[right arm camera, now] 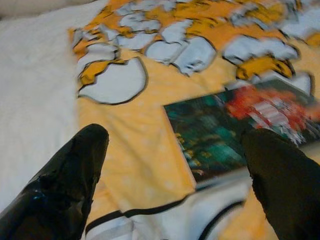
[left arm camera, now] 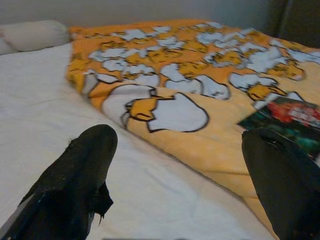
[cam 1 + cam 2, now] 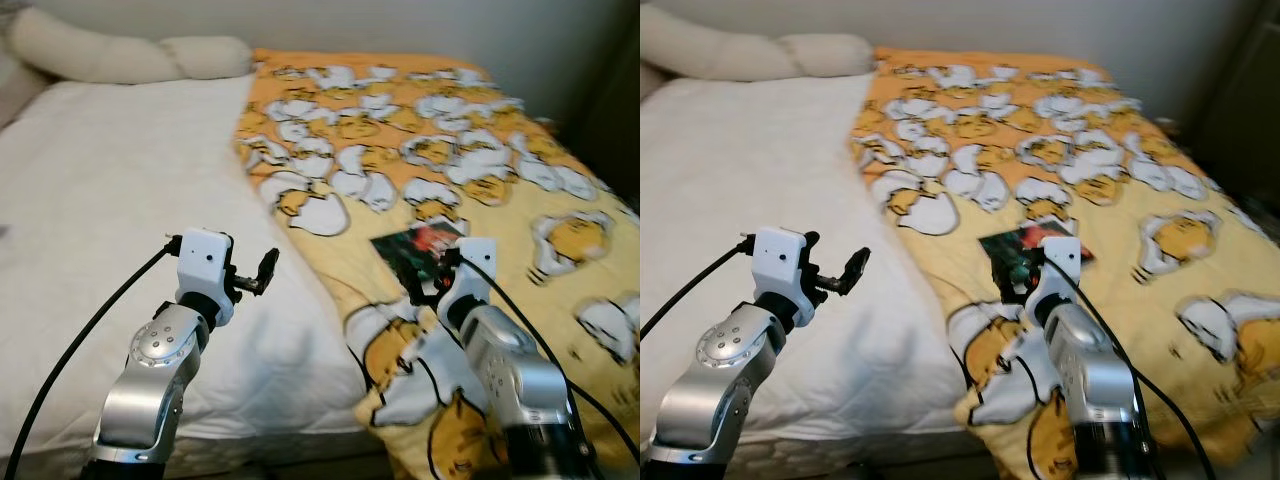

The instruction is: Clean up the room

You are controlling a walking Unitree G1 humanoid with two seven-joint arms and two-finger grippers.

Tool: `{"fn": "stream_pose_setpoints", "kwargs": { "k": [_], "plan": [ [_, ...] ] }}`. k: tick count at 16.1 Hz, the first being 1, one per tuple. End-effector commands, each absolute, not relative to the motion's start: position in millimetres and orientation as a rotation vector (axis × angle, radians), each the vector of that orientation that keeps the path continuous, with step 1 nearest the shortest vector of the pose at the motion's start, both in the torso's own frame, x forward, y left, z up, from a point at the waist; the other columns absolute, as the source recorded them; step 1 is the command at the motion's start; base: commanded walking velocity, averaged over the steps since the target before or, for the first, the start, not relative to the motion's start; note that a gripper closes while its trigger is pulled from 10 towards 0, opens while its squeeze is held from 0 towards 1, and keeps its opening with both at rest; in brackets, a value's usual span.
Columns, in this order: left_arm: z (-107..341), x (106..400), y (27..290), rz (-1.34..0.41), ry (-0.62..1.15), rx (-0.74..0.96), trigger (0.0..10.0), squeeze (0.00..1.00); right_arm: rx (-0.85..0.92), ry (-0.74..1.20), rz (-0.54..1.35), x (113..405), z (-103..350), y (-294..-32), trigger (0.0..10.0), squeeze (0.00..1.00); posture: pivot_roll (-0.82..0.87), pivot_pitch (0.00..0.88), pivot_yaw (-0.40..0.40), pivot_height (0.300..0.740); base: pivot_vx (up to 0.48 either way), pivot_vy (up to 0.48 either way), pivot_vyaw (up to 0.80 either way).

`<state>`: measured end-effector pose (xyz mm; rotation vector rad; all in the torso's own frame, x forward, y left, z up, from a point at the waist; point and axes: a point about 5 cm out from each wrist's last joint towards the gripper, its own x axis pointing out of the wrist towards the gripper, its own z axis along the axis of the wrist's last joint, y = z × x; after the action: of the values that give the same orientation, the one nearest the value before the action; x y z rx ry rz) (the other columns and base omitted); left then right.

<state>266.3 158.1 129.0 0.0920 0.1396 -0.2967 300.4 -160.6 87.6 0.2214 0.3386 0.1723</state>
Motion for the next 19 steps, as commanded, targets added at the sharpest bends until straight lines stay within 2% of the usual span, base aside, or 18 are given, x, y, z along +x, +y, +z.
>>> {"fn": "stream_pose_setpoints", "kwargs": {
  "k": [1, 3, 6, 11, 13, 14, 19],
  "plan": [
    [134.9, 267.8, 155.6, -0.329, 0.130, 0.108, 10.0, 0.00, 0.284, 0.340, 0.133, 308.2, 91.5, -167.3, 10.0, 1.00, 0.03, 0.000, 0.009, 0.740, 0.000, 0.000, 0.00],
    [135.8, 266.3, 157.4, -0.356, 0.143, 0.128, 10.0, 0.00, 0.372, 0.372, 0.067, 323.7, 87.8, -177.7, 10.0, 1.00, 0.04, 0.000, 0.012, 0.740, 0.000, 0.000, 0.00],
    [136.8, 265.0, 158.5, -0.359, 0.151, 0.132, 10.0, 0.00, 0.356, 0.370, 0.093, 329.2, 90.4, -177.8, 10.0, 1.00, 0.05, 0.000, 0.011, 0.740, 0.000, 0.000, 0.00],
    [139.0, 268.0, 153.9, -0.311, 0.137, 0.121, 10.0, 0.00, 0.311, 0.367, 0.144, 323.0, 86.0, -172.9, 10.0, 1.00, 0.04, 0.000, 0.009, 0.740, 0.000, 0.000, 0.00],
    [138.0, 269.2, 158.1, -0.252, 0.140, 0.109, 10.0, 0.00, 0.209, 0.335, 0.179, 308.5, 88.1, -170.3, 10.0, 1.00, 0.03, 0.000, 0.008, 0.740, 0.000, 0.000, 0.00],
    [136.5, 269.6, 160.8, -0.228, 0.142, 0.121, 10.0, 0.00, 0.185, 0.317, 0.175, 301.7, 89.4, -170.2, 10.0, 0.00, 0.03, 0.000, 0.008, 0.740, 0.000, 0.000, 0.00],
    [134.1, 267.5, 160.0, -0.199, 0.131, 0.115, 10.0, 0.00, 0.202, 0.269, 0.097, 274.4, 88.7, -176.1, 10.0, 0.00, 0.02, 0.000, -0.003, 0.740, 0.000, 0.000, 0.00]
  ]
}}
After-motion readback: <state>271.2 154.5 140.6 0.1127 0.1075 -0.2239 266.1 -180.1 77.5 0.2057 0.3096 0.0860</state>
